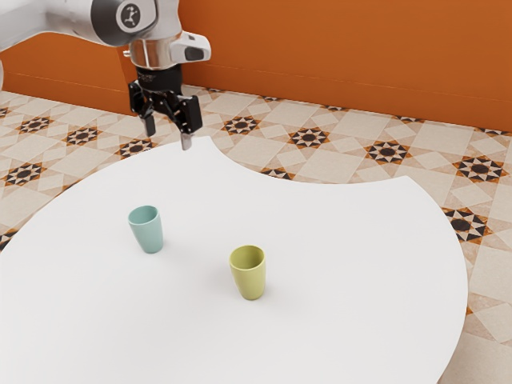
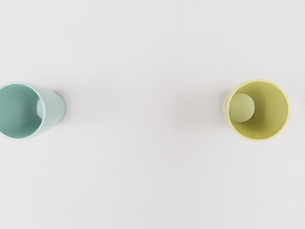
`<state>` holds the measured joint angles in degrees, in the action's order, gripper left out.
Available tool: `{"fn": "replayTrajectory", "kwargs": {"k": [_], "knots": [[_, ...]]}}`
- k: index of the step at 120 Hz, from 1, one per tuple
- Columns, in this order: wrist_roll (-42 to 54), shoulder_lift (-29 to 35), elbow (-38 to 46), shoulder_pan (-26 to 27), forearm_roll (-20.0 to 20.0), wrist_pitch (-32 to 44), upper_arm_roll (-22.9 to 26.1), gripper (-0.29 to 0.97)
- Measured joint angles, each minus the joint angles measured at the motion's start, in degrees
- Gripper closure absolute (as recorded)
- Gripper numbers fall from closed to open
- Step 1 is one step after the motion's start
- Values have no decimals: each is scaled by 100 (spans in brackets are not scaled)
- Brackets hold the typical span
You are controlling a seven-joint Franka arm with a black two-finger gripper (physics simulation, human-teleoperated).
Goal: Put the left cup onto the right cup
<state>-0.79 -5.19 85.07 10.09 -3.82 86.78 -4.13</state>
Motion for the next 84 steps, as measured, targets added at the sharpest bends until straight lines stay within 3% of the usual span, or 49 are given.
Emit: {"fn": "replayTrajectory", "kwargs": {"k": [84], "knots": [[-56,-167,295,-81,102,503,-45,0]]}}
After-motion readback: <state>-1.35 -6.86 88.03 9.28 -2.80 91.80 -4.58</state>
